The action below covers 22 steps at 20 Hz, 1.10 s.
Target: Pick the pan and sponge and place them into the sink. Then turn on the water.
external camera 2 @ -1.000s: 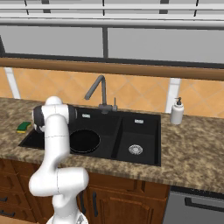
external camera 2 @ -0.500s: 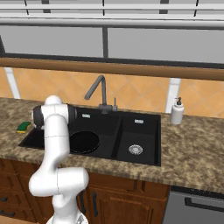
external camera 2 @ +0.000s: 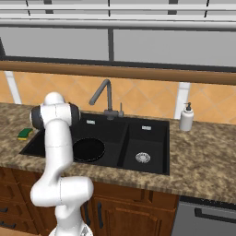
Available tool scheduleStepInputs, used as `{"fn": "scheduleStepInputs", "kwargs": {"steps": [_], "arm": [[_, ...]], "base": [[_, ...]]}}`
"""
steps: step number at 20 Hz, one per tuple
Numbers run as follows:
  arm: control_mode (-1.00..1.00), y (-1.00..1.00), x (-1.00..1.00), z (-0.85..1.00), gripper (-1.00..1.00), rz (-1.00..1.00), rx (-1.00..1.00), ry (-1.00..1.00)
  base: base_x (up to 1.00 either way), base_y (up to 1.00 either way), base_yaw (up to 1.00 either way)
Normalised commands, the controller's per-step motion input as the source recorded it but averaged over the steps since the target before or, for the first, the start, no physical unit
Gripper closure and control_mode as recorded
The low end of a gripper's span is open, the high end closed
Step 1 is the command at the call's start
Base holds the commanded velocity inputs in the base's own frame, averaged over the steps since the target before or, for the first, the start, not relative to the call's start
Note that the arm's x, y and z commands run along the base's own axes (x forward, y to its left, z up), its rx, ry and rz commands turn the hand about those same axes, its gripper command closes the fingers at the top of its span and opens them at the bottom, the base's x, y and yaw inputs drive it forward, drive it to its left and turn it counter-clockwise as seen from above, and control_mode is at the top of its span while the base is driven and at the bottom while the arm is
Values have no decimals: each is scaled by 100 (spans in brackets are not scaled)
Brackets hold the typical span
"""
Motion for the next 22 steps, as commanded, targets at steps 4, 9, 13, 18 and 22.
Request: {"fn": "scheduleStepInputs", "kwargs": {"steps": [4, 9, 13, 18, 22], "arm": [[-100, -10, -24, 75, -100, 10, 4, -10], [-100, 0, -19, 78, -100, 12, 6, -11], [-100, -1, -24, 37, -100, 9, 13, -1], [-100, 7, -14, 29, -100, 18, 12, 0], [-100, 26, -1, 24, -100, 17, 2, -3]], "base": [[0, 0, 0], [0, 0, 0], [0, 0, 0], [0, 0, 0], [0, 0, 0]]}}
